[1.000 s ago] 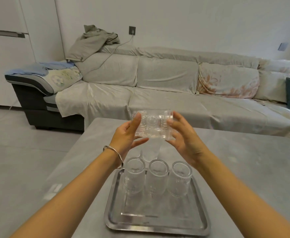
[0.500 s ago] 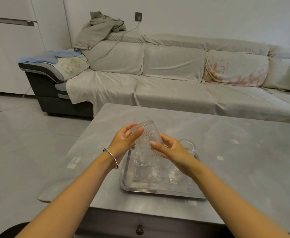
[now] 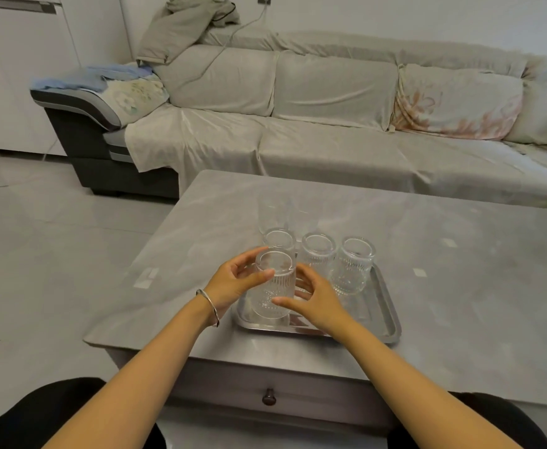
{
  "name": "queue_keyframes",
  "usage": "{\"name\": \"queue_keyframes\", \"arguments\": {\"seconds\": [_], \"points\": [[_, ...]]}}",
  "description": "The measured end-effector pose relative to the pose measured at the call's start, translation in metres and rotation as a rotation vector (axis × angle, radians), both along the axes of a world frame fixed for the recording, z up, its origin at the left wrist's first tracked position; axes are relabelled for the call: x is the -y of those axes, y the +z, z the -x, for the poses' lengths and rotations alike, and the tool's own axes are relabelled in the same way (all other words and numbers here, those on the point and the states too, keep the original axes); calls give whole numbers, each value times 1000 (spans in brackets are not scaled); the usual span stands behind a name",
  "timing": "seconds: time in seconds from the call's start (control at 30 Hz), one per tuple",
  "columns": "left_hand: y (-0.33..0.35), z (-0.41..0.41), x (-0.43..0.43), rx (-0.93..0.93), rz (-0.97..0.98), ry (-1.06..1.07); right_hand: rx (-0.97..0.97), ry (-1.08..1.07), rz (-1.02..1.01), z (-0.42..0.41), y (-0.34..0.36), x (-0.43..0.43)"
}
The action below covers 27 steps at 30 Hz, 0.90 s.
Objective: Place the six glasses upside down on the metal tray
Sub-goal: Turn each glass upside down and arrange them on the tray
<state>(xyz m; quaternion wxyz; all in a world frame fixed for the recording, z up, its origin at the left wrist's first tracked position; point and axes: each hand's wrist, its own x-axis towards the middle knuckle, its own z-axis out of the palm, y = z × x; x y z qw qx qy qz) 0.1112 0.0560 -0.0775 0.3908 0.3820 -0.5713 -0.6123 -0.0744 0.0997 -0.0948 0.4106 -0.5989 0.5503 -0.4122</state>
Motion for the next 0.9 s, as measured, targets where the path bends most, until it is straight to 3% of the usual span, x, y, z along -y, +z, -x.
{"name": "queue_keyframes", "arguments": {"seconds": [0.9], "points": [[-20,-3,7,32,-31,-6,32,9,7,5,-21,4]]}}
